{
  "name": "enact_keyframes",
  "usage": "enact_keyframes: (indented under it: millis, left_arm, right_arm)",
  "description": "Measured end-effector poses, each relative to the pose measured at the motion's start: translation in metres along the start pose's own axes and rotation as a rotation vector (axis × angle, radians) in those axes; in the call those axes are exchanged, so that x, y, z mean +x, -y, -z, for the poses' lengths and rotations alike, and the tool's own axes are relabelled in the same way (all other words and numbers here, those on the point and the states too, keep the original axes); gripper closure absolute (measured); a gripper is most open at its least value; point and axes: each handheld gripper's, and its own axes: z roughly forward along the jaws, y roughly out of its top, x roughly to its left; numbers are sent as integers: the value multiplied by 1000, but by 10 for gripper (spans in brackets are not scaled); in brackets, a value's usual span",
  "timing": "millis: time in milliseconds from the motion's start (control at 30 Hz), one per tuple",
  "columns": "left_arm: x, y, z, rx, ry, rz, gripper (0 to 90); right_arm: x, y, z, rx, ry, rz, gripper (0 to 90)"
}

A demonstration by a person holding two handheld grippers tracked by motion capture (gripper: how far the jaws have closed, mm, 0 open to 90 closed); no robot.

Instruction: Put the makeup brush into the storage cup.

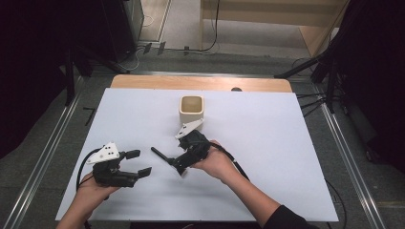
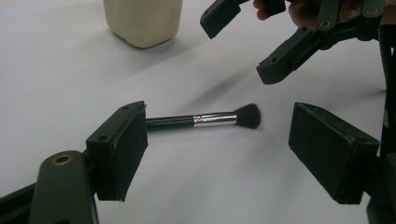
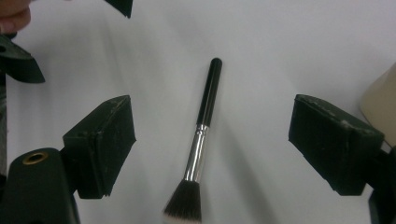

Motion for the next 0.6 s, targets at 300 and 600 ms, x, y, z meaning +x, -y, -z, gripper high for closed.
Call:
enact_keyframes:
  millis: [300, 600]
  left_arm:
    - [0, 0, 0, 1, 2, -3, 203]
    - [0, 0, -1, 7, 3, -4, 204]
  right_arm:
    - [4, -15, -4, 151, 7, 37, 159]
    - [9, -30, -10, 293, 13, 52, 187]
